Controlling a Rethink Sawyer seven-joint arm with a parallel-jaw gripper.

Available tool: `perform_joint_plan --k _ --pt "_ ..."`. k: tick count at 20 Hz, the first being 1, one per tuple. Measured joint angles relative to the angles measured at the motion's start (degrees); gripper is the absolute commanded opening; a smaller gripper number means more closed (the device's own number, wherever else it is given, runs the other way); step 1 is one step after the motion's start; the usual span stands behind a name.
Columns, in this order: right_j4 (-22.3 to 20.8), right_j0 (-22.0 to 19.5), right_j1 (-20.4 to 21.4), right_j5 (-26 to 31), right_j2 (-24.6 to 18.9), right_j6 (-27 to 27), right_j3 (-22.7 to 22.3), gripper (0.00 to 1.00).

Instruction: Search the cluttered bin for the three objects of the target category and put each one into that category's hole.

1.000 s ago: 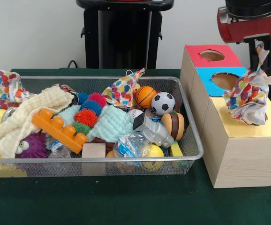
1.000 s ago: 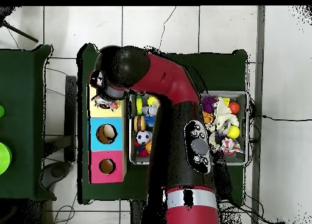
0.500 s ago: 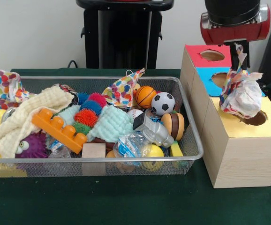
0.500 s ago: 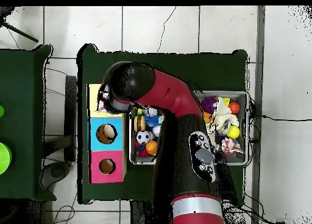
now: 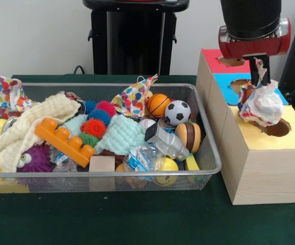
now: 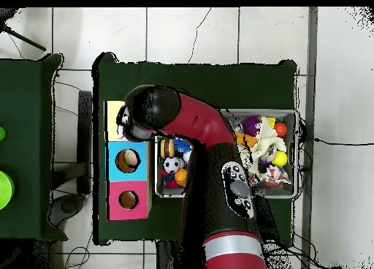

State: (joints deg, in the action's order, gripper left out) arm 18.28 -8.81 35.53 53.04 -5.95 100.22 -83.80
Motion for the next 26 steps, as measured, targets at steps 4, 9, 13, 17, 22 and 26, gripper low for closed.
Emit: perform_joint_plan --k 4,9,13,17,22,26 --pt "0.0 0.0 -0.7 0.0 -0.1 0.0 0.6 0.0" --pt "0.0 0.1 -2.6 0.0 -0.1 0.0 2.5 0.0" --pt "-0.1 0.7 -5.9 0.0 -0.1 0.0 7.1 0.0" --pt "-0.2 1.7 -9.4 0.0 -0.1 0.0 12.1 0.0" --pt "-0.2 2.8 -13.8 0.0 -0.1 0.0 18.3 0.0" --pt "-0.1 3.6 -16.4 0.0 0.0 0.0 21.9 0.0"
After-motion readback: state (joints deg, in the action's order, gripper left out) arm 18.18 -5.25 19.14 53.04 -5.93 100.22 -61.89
